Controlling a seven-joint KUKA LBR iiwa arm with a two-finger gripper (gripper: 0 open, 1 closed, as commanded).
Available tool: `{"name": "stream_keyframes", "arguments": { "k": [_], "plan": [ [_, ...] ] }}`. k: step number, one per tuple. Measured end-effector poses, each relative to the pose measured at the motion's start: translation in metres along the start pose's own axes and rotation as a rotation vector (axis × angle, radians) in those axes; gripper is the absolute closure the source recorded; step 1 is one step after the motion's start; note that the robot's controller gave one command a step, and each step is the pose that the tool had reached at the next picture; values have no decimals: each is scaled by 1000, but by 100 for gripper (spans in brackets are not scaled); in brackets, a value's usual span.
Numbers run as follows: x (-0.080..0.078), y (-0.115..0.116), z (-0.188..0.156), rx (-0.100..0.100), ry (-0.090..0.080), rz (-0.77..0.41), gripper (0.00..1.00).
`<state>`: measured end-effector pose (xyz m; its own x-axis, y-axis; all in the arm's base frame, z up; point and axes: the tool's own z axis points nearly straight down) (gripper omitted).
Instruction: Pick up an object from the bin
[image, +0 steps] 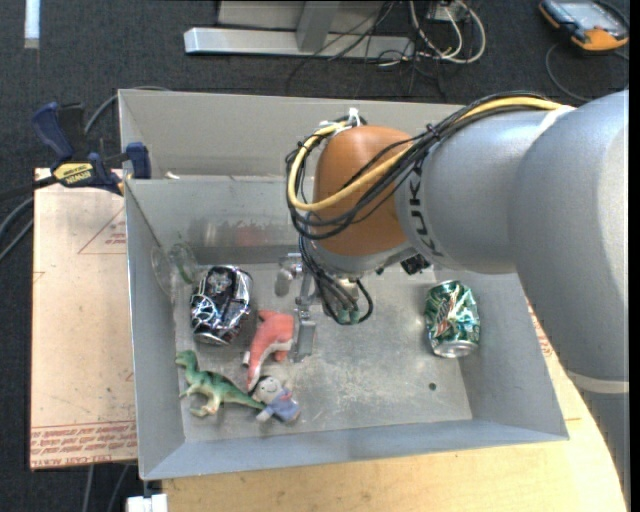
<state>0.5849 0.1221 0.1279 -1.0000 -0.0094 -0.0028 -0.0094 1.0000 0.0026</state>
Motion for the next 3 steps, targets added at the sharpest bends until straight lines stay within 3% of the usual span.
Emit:
{"name": "stream_keyframes", "arguments": {
  "k": [1,2,3],
  "plan": [
    [14,59,52,0,-5,-248,0],
    [21,45,41,-1,-1,-234,100],
    [21,45,41,-2,-1,-234,100]
  ]
}}
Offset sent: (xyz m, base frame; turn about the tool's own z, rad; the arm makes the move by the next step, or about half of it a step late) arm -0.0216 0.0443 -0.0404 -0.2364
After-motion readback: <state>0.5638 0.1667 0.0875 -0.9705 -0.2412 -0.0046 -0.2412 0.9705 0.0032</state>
